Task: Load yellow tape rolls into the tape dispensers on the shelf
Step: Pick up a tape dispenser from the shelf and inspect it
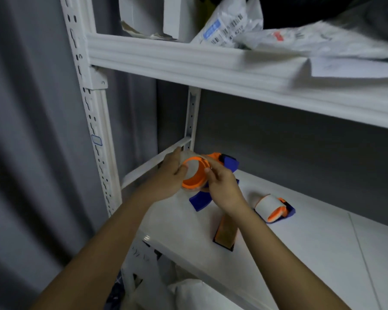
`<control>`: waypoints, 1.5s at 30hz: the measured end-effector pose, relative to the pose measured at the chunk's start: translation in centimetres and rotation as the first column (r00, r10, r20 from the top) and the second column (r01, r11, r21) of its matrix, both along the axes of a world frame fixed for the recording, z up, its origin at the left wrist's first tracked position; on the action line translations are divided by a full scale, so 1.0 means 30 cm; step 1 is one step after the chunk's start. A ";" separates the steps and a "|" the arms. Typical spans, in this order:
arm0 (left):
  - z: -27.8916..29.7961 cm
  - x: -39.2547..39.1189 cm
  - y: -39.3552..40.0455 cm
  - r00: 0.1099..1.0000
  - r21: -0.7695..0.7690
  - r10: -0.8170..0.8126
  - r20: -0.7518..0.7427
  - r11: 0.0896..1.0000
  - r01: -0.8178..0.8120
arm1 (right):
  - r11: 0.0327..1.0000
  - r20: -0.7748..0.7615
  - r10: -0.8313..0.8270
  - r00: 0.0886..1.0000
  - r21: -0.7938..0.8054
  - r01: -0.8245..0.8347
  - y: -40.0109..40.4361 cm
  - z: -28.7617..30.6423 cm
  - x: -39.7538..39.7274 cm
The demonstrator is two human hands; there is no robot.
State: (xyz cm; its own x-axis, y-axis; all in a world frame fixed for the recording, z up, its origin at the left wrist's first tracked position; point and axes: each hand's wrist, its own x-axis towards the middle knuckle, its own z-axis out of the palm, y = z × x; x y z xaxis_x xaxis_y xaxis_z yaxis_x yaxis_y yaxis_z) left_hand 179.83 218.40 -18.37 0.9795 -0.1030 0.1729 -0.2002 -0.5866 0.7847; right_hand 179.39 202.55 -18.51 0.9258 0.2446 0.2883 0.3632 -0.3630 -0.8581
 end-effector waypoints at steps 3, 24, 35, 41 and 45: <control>-0.015 -0.045 -0.118 0.997 0.003 0.054 0.064 0.999 -0.054 | 0.886 0.101 -0.005 0.995 -0.461 0.051 -0.124 0.030 -0.034; -0.072 -0.331 -0.644 0.992 -0.141 0.096 0.079 0.986 -0.085 | 0.928 -0.263 0.370 0.891 0.061 -0.367 -0.745 0.006 -0.269; -0.148 -0.439 -0.713 0.984 0.085 0.166 0.068 0.981 -0.172 | 0.968 -0.365 0.250 0.897 0.069 -0.242 -0.750 -0.120 -0.349; -0.143 -0.463 -0.702 0.976 0.191 0.194 0.095 0.959 -0.209 | 0.979 -0.335 0.187 0.923 -0.007 -0.201 -0.708 -0.137 -0.363; -0.138 -0.458 -0.702 0.972 0.241 0.214 0.097 0.942 -0.232 | 0.984 -0.307 0.128 0.943 -0.079 -0.159 -0.678 -0.133 -0.361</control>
